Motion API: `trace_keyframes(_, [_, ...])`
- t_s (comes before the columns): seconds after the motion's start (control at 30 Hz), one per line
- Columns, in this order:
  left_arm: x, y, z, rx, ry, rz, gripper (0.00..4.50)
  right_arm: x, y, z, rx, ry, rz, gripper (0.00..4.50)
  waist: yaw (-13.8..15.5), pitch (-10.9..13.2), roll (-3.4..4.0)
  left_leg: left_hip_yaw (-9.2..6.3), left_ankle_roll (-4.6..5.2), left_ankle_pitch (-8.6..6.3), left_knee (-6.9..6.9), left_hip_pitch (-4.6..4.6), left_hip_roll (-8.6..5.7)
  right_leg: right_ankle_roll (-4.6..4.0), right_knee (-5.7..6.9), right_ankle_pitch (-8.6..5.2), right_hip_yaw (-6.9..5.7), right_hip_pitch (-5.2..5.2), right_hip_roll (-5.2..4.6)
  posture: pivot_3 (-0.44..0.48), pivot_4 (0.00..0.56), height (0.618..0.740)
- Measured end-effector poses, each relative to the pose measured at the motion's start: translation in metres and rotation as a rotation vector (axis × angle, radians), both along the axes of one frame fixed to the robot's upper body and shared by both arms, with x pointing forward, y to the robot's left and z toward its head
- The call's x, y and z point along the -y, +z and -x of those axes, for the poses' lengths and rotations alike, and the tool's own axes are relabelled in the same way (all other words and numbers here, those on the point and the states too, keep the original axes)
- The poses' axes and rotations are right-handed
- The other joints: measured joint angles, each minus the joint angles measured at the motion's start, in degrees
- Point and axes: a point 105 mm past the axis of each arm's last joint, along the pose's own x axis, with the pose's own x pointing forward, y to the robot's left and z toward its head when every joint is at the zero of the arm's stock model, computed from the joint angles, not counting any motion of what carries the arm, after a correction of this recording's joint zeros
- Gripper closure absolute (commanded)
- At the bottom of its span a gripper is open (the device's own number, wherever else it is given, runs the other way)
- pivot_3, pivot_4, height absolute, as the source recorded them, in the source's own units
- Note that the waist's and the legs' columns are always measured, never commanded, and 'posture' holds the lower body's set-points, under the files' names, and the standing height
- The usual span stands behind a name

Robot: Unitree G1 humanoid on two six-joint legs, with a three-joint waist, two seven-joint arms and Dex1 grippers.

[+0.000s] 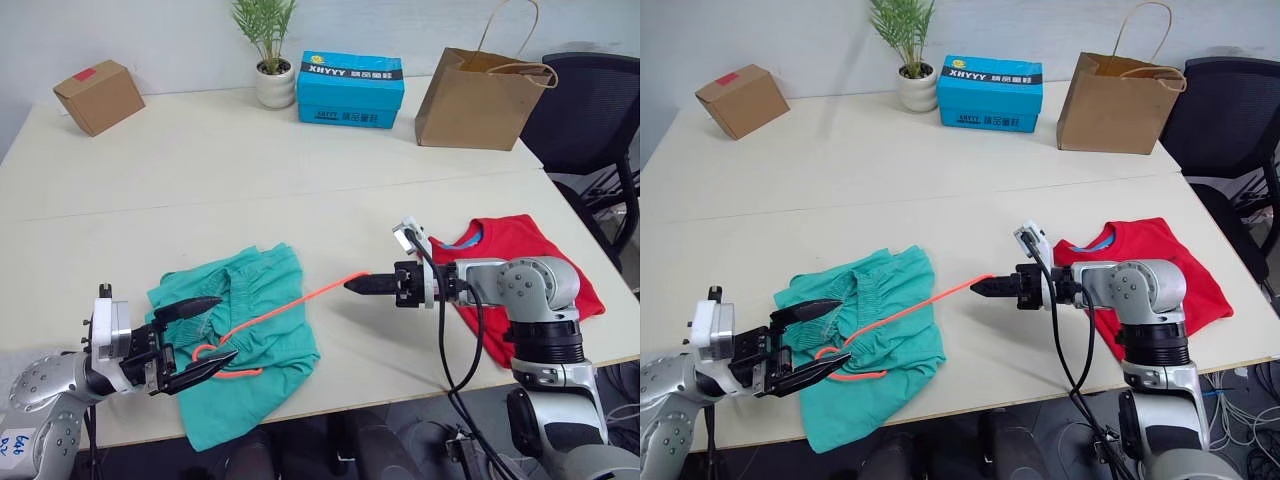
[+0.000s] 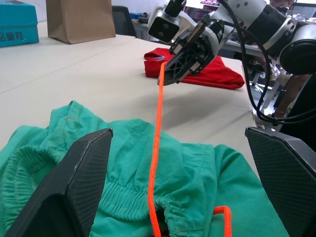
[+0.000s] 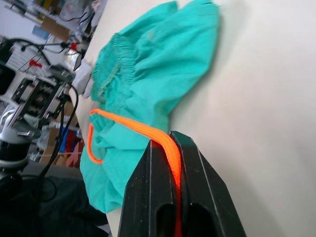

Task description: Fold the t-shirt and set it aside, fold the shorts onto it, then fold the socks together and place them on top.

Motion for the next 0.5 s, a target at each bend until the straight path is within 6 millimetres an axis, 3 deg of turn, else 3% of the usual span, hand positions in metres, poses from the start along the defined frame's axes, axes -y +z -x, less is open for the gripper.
trace_keyframes(0.13, [-0.005, -0.006, 0.001, -0.029, 0.006, -0.021, 0.00, -0.004, -0.018, 0.009, -0.022, 0.083, 0.105, 2.53, 0.04, 0.01, 0.01, 0.00, 0.01, -0.01, 0.00, -0.02, 0.00, 0.00, -0.04, 0.00, 0.00, 0.00, 0.00, 0.000, 0.150, 0.740])
trace_keyframes(0.27, [-0.009, -0.010, 0.001, -0.043, 0.028, -0.030, 0.00, -0.012, -0.014, 0.009, 0.040, 0.133, 0.073, 1.08, 0.11, 0.01, 0.01, 0.00, 0.03, -0.01, 0.01, -0.06, 0.00, 0.06, -0.10, 0.03, 0.00, -0.01, 0.00, 0.000, 0.150, 0.740])
trace_keyframes(0.37, [-0.009, -0.010, -0.001, -0.025, 0.054, -0.031, 0.00, -0.030, -0.011, 0.007, 0.061, 0.161, 0.042, 0.07, -0.02, 0.00, 0.01, 0.00, 0.02, 0.00, 0.03, -0.05, 0.01, 0.04, -0.08, 0.07, 0.00, -0.01, 0.01, 0.000, 0.150, 0.740])
trace_keyframes(0.5, [-0.009, -0.012, -0.001, -0.024, 0.067, -0.032, 0.00, -0.052, -0.019, 0.004, 0.032, 0.176, 0.052, 0.03, 0.11, 0.00, 0.00, 0.00, 0.03, 0.00, 0.04, -0.08, 0.00, 0.04, -0.10, 0.07, -0.01, -0.01, -0.02, 0.000, 0.150, 0.740])
